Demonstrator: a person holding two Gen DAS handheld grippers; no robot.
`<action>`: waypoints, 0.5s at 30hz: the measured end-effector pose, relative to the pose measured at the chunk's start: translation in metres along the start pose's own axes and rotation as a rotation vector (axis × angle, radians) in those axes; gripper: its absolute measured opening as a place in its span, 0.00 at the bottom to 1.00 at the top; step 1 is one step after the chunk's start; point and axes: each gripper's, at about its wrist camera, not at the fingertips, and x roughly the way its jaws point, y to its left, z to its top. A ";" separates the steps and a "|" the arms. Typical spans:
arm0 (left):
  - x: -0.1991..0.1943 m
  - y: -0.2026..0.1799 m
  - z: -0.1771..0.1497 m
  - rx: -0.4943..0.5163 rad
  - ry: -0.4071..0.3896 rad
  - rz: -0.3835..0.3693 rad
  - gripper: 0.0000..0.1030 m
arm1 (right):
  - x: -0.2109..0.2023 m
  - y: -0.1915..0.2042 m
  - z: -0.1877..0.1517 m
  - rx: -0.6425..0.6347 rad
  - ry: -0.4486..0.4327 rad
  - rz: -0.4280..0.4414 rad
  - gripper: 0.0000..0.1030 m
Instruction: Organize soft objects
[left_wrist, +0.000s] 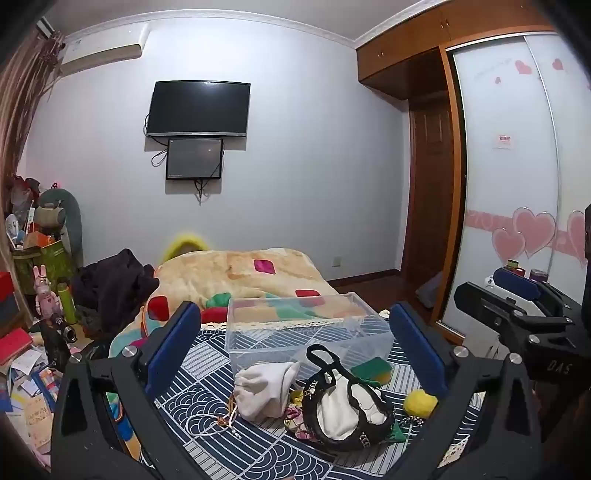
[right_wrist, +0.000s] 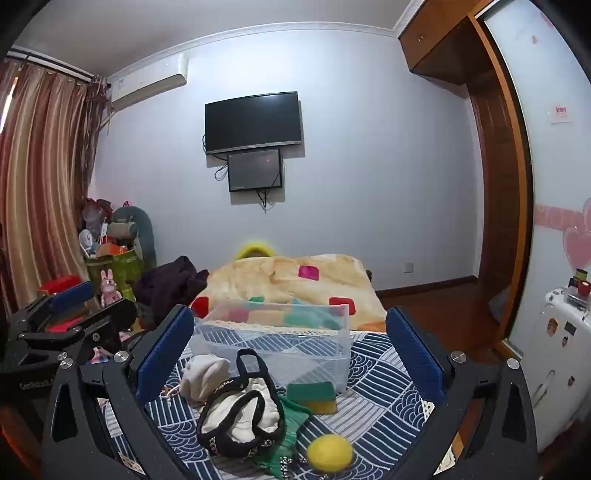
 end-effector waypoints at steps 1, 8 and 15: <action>0.000 0.000 0.000 -0.002 -0.001 0.001 1.00 | 0.000 0.000 0.000 0.000 -0.003 0.003 1.00; 0.008 -0.004 0.001 -0.016 -0.009 0.004 1.00 | -0.001 0.000 0.000 -0.001 -0.005 0.008 1.00; -0.003 -0.001 0.004 -0.016 -0.011 -0.031 1.00 | -0.003 0.003 0.002 -0.007 -0.011 0.006 1.00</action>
